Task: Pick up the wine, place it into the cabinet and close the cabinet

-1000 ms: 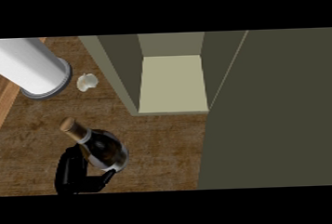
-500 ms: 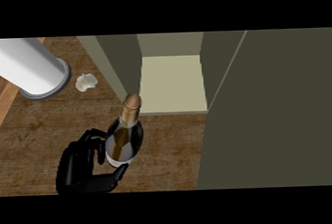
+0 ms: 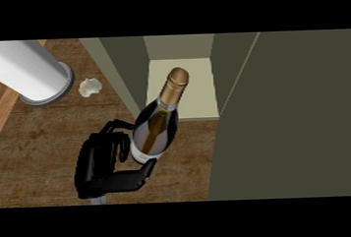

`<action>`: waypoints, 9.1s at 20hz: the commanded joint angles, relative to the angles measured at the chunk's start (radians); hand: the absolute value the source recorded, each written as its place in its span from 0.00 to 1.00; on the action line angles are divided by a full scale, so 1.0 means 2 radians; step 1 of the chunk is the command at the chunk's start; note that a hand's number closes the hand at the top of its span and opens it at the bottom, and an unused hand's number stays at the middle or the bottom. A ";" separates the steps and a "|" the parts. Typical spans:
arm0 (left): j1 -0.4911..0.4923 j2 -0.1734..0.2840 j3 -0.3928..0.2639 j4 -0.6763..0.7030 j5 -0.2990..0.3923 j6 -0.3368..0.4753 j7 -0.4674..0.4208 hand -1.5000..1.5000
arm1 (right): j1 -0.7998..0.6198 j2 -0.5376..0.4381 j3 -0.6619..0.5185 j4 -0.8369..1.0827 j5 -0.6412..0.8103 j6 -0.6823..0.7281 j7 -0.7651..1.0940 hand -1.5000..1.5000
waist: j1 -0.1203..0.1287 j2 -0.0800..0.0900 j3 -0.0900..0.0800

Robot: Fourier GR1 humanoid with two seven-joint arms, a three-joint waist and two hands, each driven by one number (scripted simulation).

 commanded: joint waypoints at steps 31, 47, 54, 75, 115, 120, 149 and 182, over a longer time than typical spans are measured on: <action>-0.289 0.000 -0.108 0.337 0.100 0.223 -0.086 1.00 | -0.020 -0.034 -0.113 0.020 -0.099 0.045 -0.005 0.00 | -0.005 0.001 0.000; -0.449 0.000 -0.080 0.575 0.267 0.136 -0.193 1.00 | -0.014 -0.024 -0.092 0.007 -0.085 0.048 0.002 0.00 | -0.020 0.005 -0.001; -0.506 0.000 -0.084 0.624 0.284 0.152 -0.175 1.00 | -0.020 -0.017 -0.089 0.037 -0.070 0.063 -0.027 0.00 | -0.023 0.006 0.000; -0.473 0.000 -0.106 0.733 0.285 0.124 -0.241 1.00 | -0.067 -0.027 -0.076 0.047 -0.072 0.046 -0.006 0.00 | -0.046 0.016 -0.001; -0.613 0.030 -0.079 0.834 0.281 0.152 -0.236 1.00 | -0.057 -0.036 -0.081 0.043 -0.091 0.061 -0.005 0.00 | -0.056 0.026 -0.001; -0.627 0.024 -0.087 0.834 0.271 0.183 -0.210 0.00 | -0.054 -0.022 -0.062 0.025 -0.081 0.055 -0.004 0.00 | -0.059 0.024 -0.001; -0.591 0.007 -0.068 0.815 0.272 0.163 -0.266 0.00 | -0.047 -0.013 -0.063 0.042 -0.066 0.063 -0.024 0.00 | -0.045 0.020 -0.001; -0.319 0.000 -0.244 0.334 0.305 0.261 -0.275 0.00 | -0.003 -0.007 -0.067 -0.003 -0.049 0.042 -0.016 0.00 | -0.001 -0.001 0.000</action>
